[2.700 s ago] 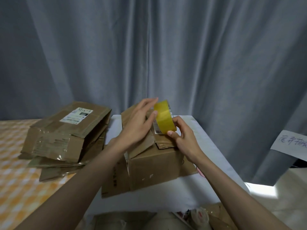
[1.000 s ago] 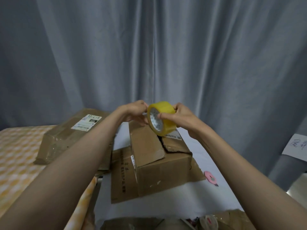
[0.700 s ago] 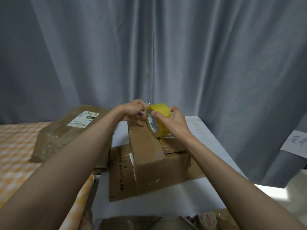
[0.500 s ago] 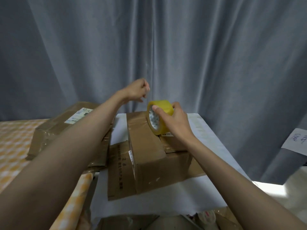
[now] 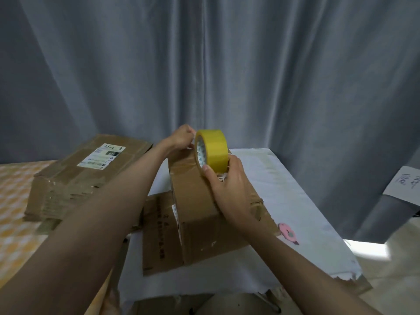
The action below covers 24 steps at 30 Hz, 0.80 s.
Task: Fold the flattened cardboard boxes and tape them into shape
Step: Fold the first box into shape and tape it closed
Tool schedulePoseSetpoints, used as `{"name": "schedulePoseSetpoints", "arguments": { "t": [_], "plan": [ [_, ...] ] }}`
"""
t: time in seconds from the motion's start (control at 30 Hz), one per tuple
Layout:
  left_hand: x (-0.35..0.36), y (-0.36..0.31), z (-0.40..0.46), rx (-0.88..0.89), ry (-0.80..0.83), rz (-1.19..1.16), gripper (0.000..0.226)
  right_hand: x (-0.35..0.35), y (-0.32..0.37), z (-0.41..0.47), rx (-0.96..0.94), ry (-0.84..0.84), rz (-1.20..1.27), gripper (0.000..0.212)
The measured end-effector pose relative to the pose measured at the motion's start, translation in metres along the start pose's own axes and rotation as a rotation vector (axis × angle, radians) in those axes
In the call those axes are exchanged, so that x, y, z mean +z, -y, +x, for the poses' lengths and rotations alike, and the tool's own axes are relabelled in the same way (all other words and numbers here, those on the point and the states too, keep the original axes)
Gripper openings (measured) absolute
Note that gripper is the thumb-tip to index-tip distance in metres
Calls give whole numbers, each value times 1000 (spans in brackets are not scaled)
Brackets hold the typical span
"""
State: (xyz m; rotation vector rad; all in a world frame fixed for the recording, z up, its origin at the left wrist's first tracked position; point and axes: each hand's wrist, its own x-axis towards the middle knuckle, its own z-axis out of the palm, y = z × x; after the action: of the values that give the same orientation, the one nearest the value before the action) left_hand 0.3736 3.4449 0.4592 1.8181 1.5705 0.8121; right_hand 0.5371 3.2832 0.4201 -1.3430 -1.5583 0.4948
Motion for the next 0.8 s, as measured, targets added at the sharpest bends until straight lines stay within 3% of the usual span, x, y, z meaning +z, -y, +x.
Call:
{"name": "schedulePoseSetpoints", "arguments": {
  "t": [0.17, 0.4, 0.53, 0.63, 0.8],
  "plan": [
    [-7, 6, -1, -82, -1, -81, 28, -8, -5, 5, 44, -81, 148, 41],
    [-18, 5, -8, -76, 90, -50, 17, -24, -12, 10, 52, -20, 321, 32],
    [-20, 7, -5, -42, -93, -75, 13, -26, -13, 12, 22, -37, 440, 30],
    [-22, 3, -2, 39, -182, -26, 25, -27, -13, 11, 15, -22, 497, 28],
    [-4, 11, 2, 9, -132, 50, 31, -32, -16, 11, 3, -3, 478, 25]
  ]
}}
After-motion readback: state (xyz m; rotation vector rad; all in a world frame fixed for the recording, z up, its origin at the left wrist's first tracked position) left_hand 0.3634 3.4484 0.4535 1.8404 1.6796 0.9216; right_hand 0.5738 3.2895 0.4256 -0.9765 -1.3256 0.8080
